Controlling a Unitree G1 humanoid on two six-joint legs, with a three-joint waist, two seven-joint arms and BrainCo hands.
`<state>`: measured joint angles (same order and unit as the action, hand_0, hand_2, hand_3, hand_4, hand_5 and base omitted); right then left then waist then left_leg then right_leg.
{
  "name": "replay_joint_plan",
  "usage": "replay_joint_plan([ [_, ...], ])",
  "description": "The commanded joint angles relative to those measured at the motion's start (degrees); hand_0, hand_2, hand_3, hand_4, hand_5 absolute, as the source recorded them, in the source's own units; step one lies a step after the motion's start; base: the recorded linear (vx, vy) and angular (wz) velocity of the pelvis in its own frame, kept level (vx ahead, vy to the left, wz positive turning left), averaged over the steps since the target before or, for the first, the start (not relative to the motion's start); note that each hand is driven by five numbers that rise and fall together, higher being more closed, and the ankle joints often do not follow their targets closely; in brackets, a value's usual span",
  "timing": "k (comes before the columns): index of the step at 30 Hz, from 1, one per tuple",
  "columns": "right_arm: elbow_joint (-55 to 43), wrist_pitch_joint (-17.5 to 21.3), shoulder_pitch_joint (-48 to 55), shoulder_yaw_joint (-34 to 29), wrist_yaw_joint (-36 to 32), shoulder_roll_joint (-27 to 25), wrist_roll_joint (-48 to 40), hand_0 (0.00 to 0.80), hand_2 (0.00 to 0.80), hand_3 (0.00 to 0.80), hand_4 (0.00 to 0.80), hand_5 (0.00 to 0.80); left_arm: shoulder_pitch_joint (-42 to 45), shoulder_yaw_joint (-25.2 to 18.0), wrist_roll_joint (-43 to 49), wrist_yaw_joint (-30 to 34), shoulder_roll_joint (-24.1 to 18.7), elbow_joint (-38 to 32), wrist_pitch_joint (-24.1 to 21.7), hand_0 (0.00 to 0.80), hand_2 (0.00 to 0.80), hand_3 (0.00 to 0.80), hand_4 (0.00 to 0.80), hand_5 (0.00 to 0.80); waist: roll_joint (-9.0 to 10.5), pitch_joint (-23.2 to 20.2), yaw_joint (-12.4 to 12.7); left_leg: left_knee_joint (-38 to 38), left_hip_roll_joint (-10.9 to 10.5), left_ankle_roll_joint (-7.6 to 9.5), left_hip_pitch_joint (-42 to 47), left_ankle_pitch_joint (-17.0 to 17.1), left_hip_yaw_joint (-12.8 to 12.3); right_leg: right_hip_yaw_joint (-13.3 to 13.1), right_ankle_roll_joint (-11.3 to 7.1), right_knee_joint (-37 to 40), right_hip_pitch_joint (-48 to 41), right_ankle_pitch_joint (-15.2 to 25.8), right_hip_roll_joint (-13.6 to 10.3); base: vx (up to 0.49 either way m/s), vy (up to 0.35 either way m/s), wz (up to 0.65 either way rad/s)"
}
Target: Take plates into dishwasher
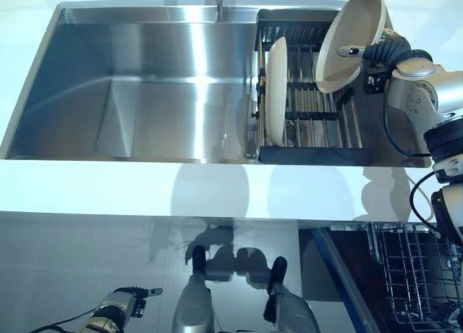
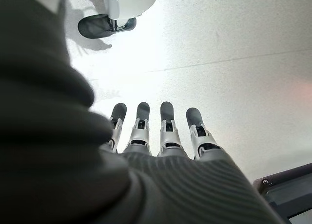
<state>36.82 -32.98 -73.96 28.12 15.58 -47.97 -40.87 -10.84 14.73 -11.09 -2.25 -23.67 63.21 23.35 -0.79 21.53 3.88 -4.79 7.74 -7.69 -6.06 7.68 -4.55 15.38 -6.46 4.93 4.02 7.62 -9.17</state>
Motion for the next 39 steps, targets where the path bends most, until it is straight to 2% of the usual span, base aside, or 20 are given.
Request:
replay_joint_plan([
  [1,0.6,1.2,-6.3,2.9,2.3,-3.2,5.1,0.800,0.800,0.800,0.800,0.800,-2.1,3.4,-2.7,0.1,-2.8,1.6,2.0,0.000,0.000,0.000,0.000,0.000,1.80,0.5,0.0,-0.2,-1.2,0.49,-1.0,-0.6,-1.0,-2.2,-1.82,-0.2,1.2,-0.7,-0.7,0.000,0.000,0.00],
  [5,1.4,2.1,-7.5,3.7,3.4,-4.1,6.5,0.800,0.800,0.800,0.800,0.800,-1.9,3.5,-2.6,0.5,-2.8,1.9,2.0,0.000,0.000,0.000,0.000,0.000,1.80,0.6,0.1,-0.2,-1.3,0.52,-1.1,-0.6,-0.8,-2.1,-1.88,-0.2,1.3,-0.6,-0.7,0.000,0.000,0.00],
  [13,1.9,1.0,-10.2,5.1,7.1,-5.2,7.9,0.800,0.800,0.800,0.800,0.800,-1.7,3.4,-2.4,-0.2,-3.0,1.9,1.3,0.000,0.000,0.000,0.000,0.000,2.08,0.3,0.2,-0.2,-1.4,0.59,-1.0,-0.8,-0.7,-2.1,-1.94,-0.1,1.2,-0.6,-0.7,0.000,0.000,0.00],
  [20,2.4,2.3,-11.6,5.9,8.3,-5.9,7.6,0.800,0.800,0.800,0.800,0.800,-0.9,3.3,-1.8,0.2,-3.3,2.2,0.4,0.000,0.000,0.000,0.000,0.000,2.25,-1.1,0.3,-0.2,-1.3,0.48,-0.3,-1.0,-0.8,-1.9,-2.08,0.1,0.3,-0.7,-0.8,0.000,0.000,0.00],
  [29,1.1,4.1,-12.4,6.1,9.7,-6.8,9.9,0.800,0.800,0.800,0.800,0.800,1.8,2.9,0.7,-0.2,-3.3,2.9,-2.4,0.000,0.000,0.000,0.000,0.000,3.15,-5.3,0.2,-0.2,-1.0,0.45,3.0,-2.0,-1.1,-2.3,-2.16,0.1,-2.5,-1.6,-0.9,0.026,-0.014,0.00],
  [39,0.4,2.4,-13.3,7.7,7.4,-8.4,13.7,0.800,0.800,0.800,0.800,0.800,3.5,2.9,4.8,0.2,-3.6,3.0,-3.4,0.000,0.000,0.000,0.000,0.000,4.31,-11.2,-0.3,-0.2,0.0,0.23,6.7,-3.5,-2.6,-2.9,-2.45,0.1,-5.6,-2.9,-0.9,0.039,-0.039,-0.03],
])
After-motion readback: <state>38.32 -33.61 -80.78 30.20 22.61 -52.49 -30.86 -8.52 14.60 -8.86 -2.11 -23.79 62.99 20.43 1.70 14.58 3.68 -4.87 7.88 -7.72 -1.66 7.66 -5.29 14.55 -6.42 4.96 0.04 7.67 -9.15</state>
